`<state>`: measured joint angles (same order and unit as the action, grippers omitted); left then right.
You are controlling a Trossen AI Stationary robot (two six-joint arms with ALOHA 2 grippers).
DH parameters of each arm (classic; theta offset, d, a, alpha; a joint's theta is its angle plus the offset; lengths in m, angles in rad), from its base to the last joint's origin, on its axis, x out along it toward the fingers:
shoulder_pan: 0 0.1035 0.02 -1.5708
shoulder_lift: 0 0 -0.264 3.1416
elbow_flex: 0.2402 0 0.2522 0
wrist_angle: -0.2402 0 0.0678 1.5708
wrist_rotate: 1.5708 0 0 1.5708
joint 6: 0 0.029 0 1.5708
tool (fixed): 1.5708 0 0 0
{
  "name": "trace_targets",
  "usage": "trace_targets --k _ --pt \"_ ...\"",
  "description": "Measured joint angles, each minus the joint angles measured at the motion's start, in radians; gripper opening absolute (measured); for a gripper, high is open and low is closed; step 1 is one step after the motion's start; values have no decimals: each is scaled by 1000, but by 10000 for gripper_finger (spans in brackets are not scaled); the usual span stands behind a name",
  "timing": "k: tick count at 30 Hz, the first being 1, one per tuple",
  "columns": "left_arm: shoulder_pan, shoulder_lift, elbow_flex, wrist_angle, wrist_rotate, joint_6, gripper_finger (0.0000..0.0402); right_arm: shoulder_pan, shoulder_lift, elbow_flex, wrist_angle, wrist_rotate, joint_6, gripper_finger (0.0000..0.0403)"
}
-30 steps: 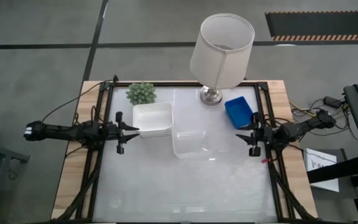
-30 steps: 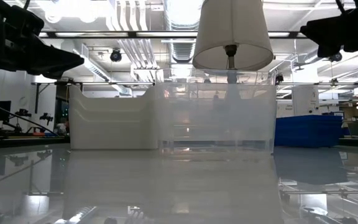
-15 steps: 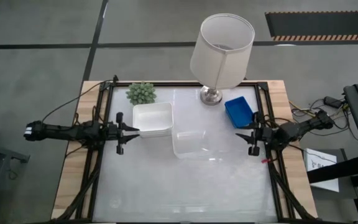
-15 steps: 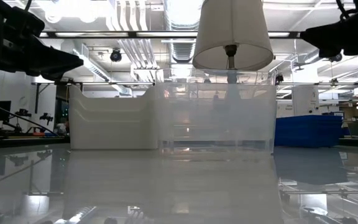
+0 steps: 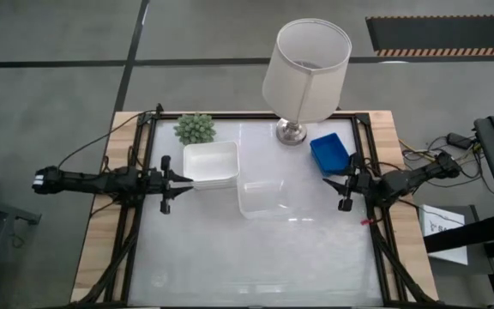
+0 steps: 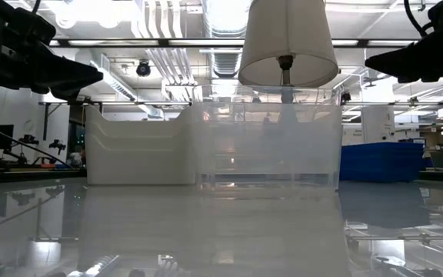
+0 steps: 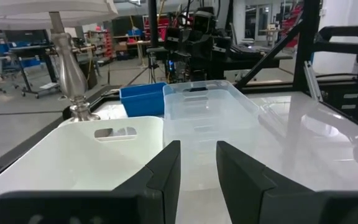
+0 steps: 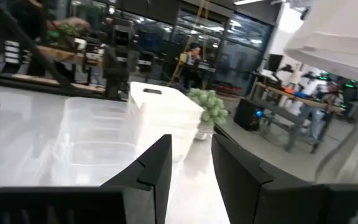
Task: Stack baskets by color
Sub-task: Return to Home Position
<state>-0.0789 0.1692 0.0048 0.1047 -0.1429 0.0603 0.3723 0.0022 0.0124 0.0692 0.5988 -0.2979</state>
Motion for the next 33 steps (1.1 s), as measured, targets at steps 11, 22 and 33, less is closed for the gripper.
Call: trace_targets --k 11,22,33 --pt "0 3 0 -1 0 2 86 0 14 0 -1 3 57 107" --pt "0 6 0 -1 0 3 86 0 20 -1 -3 3 53 107" --pt "0 7 0 -1 0 3 86 0 20 -1 -3 3 52 107"
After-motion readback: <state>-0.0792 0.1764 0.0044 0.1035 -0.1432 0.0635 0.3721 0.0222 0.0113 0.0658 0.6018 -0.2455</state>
